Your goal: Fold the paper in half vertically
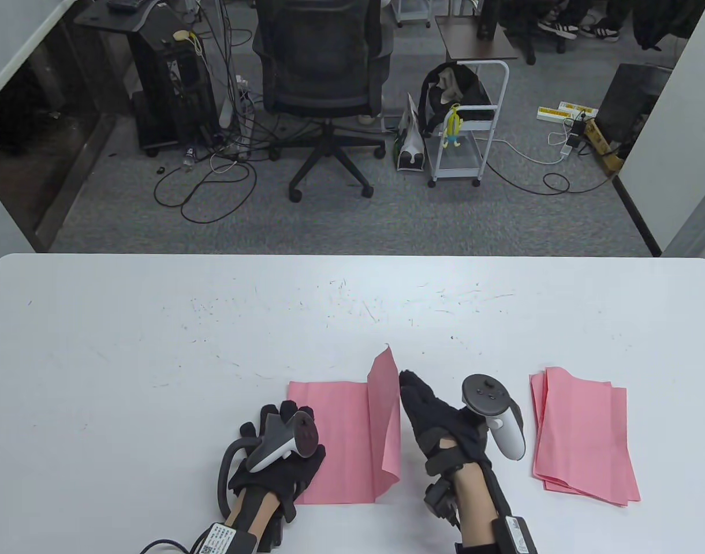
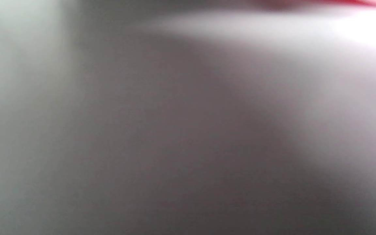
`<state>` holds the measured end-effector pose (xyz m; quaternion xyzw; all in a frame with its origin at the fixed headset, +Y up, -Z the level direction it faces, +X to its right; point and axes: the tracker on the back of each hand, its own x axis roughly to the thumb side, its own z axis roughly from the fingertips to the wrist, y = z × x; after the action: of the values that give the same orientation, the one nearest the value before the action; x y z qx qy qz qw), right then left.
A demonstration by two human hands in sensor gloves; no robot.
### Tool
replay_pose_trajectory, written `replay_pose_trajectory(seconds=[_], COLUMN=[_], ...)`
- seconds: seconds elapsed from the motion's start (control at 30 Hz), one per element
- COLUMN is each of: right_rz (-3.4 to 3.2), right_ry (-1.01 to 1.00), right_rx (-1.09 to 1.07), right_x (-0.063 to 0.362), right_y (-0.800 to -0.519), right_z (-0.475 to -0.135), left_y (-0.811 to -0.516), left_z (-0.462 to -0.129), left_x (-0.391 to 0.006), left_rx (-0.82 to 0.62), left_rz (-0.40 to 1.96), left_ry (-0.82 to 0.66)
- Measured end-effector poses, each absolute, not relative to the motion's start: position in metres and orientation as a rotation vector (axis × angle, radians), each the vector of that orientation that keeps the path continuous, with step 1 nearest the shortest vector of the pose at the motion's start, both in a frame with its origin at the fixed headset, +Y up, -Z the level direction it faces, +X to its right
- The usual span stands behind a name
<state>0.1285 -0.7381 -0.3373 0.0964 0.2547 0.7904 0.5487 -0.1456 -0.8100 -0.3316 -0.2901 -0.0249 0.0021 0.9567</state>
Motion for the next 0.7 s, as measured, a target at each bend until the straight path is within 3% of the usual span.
replay_pose_trajectory(seconds=[0.17,0.4,0.7], right_rz=[2.035,2.743,2.834], right_ry=[0.706,0.780,0.907], right_rx=[0.314,0.352,0.343], right_x=[0.092,0.048,0.041], right_y=[-0.758,-0.784,-0.804], right_z=[-0.335,-0.327,-0.325], left_y=[-0.810,-0.810,-0.810], left_z=[-0.332,-0.332,-0.331], left_x=[-0.146,-0.145,-0.144], left_rx=[-0.586,-0.586,-0.584], left_rz=[0.001,-0.006,-0.013], left_ry=[-0.054,-0.056,-0.057])
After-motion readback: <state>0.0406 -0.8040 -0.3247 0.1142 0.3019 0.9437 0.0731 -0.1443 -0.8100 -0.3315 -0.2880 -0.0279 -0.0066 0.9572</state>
